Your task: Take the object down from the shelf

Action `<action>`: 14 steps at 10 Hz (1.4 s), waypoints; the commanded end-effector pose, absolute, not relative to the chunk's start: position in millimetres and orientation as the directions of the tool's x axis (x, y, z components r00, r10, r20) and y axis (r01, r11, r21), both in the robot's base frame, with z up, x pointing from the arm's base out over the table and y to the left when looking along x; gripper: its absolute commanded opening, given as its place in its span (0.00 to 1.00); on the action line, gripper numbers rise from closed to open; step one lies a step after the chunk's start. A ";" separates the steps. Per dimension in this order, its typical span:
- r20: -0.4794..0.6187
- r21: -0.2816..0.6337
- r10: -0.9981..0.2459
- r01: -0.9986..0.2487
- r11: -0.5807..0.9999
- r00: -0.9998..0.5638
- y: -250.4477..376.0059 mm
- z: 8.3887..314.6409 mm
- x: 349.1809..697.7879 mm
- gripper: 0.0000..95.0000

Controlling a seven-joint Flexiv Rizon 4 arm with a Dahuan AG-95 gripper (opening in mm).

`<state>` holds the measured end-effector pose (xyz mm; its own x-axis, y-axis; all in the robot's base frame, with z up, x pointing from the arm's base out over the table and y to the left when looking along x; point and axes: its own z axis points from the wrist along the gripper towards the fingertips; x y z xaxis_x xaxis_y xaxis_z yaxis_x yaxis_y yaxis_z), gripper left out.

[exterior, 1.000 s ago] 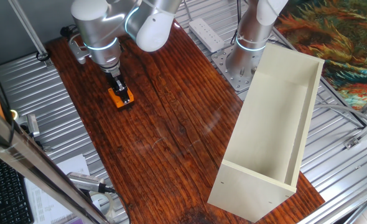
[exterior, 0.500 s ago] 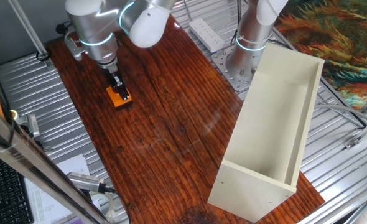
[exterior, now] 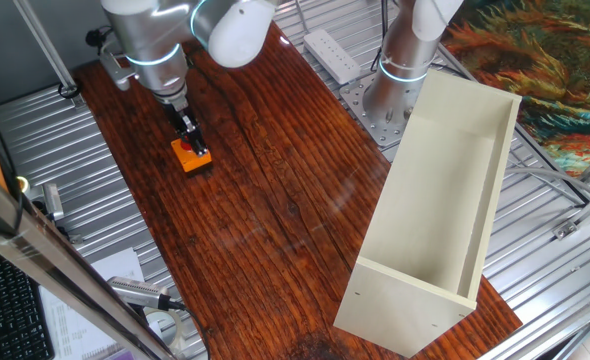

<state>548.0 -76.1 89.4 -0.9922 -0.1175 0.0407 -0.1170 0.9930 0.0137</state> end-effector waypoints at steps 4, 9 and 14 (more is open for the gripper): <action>0.027 0.008 -0.096 -0.096 0.995 -0.995 -70.1 111.5 547.0 0.00; 0.035 0.010 -0.110 -0.110 0.994 -0.993 -67.3 123.4 544.9 0.00; 0.035 0.007 -0.097 -0.097 0.995 -0.995 -66.7 126.0 544.1 0.00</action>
<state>543.6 -66.9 126.2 -0.9946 -0.0980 0.0348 -0.0978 0.9952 0.0067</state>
